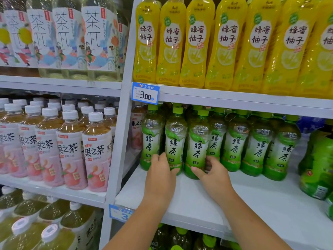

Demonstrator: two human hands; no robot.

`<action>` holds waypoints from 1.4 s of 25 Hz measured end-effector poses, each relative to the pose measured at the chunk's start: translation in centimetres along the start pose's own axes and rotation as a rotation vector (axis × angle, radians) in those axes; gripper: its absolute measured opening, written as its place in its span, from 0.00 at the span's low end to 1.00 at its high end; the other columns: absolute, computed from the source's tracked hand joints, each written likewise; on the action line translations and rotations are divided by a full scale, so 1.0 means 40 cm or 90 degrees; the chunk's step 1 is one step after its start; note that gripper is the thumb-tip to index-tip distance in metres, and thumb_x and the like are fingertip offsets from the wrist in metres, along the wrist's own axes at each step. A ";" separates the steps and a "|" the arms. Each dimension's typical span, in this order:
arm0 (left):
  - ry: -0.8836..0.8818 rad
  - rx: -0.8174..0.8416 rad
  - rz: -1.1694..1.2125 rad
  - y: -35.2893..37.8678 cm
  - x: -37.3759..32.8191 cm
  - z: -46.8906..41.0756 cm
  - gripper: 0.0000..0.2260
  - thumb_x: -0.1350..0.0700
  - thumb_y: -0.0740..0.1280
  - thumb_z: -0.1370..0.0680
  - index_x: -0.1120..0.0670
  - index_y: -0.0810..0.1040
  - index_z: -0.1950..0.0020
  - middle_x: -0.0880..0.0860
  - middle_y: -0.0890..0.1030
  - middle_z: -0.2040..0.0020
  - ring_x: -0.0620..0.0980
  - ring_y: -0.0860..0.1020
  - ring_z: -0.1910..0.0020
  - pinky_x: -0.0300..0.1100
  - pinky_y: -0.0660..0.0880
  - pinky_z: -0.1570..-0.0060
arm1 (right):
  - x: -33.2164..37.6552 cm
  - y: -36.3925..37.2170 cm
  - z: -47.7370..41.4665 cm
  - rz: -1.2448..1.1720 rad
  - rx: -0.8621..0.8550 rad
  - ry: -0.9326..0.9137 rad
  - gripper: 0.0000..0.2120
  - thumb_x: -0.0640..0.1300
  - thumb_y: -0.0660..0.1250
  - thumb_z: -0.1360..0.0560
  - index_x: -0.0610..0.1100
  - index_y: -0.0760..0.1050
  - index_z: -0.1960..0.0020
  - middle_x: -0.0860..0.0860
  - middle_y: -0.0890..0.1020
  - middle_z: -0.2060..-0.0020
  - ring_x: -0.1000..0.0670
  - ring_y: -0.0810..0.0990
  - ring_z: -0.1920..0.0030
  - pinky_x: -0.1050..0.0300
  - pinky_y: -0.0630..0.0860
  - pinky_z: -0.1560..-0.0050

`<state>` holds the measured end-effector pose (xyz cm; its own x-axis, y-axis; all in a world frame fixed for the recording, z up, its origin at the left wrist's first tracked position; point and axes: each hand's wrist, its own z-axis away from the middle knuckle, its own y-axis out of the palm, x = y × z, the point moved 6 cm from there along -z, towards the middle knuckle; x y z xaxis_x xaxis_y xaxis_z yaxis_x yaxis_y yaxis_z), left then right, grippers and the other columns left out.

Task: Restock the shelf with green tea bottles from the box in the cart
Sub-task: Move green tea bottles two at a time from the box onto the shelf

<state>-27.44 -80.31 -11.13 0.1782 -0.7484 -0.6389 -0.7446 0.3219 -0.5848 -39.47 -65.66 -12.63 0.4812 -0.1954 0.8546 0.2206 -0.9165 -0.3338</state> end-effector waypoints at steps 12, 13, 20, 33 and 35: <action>-0.055 -0.011 -0.002 -0.001 0.014 -0.013 0.16 0.50 0.73 0.23 0.57 0.76 0.40 0.55 0.74 0.39 0.53 0.77 0.41 0.40 0.72 0.47 | 0.015 0.005 0.005 0.013 0.002 -0.042 0.18 0.46 0.77 0.29 0.53 0.81 0.40 0.62 0.85 0.49 0.61 0.82 0.46 0.58 0.77 0.42; -0.057 -0.010 0.001 0.000 0.015 -0.014 0.16 0.50 0.73 0.23 0.57 0.77 0.41 0.55 0.75 0.38 0.54 0.77 0.41 0.41 0.72 0.46 | 0.017 0.003 0.006 0.008 0.001 -0.042 0.19 0.46 0.78 0.29 0.53 0.81 0.40 0.62 0.84 0.49 0.61 0.81 0.45 0.60 0.77 0.42; -0.068 -0.003 0.005 -0.003 0.016 -0.013 0.14 0.50 0.73 0.23 0.56 0.78 0.44 0.55 0.76 0.41 0.53 0.78 0.45 0.39 0.69 0.52 | 0.016 0.000 0.003 0.019 -0.006 -0.038 0.22 0.47 0.78 0.30 0.50 0.81 0.37 0.60 0.84 0.46 0.60 0.81 0.43 0.60 0.76 0.40; -0.102 0.037 0.021 -0.015 0.007 -0.003 0.17 0.51 0.72 0.22 0.57 0.75 0.37 0.56 0.72 0.36 0.56 0.77 0.42 0.48 0.74 0.44 | 0.029 -0.001 0.015 0.056 0.023 0.050 0.26 0.50 0.74 0.26 0.44 0.75 0.31 0.51 0.81 0.42 0.52 0.78 0.43 0.59 0.72 0.44; -0.117 0.066 0.057 -0.016 0.005 0.005 0.19 0.52 0.71 0.22 0.58 0.73 0.34 0.56 0.70 0.33 0.56 0.76 0.39 0.47 0.72 0.40 | 0.037 -0.002 0.023 0.065 0.033 0.070 0.23 0.50 0.72 0.24 0.43 0.75 0.32 0.49 0.82 0.41 0.50 0.79 0.42 0.58 0.73 0.44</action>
<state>-26.80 -80.55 -10.98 0.2362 -0.5992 -0.7650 -0.6938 0.4472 -0.5645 -38.01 -65.57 -11.71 0.4086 -0.3263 0.8524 0.2195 -0.8713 -0.4388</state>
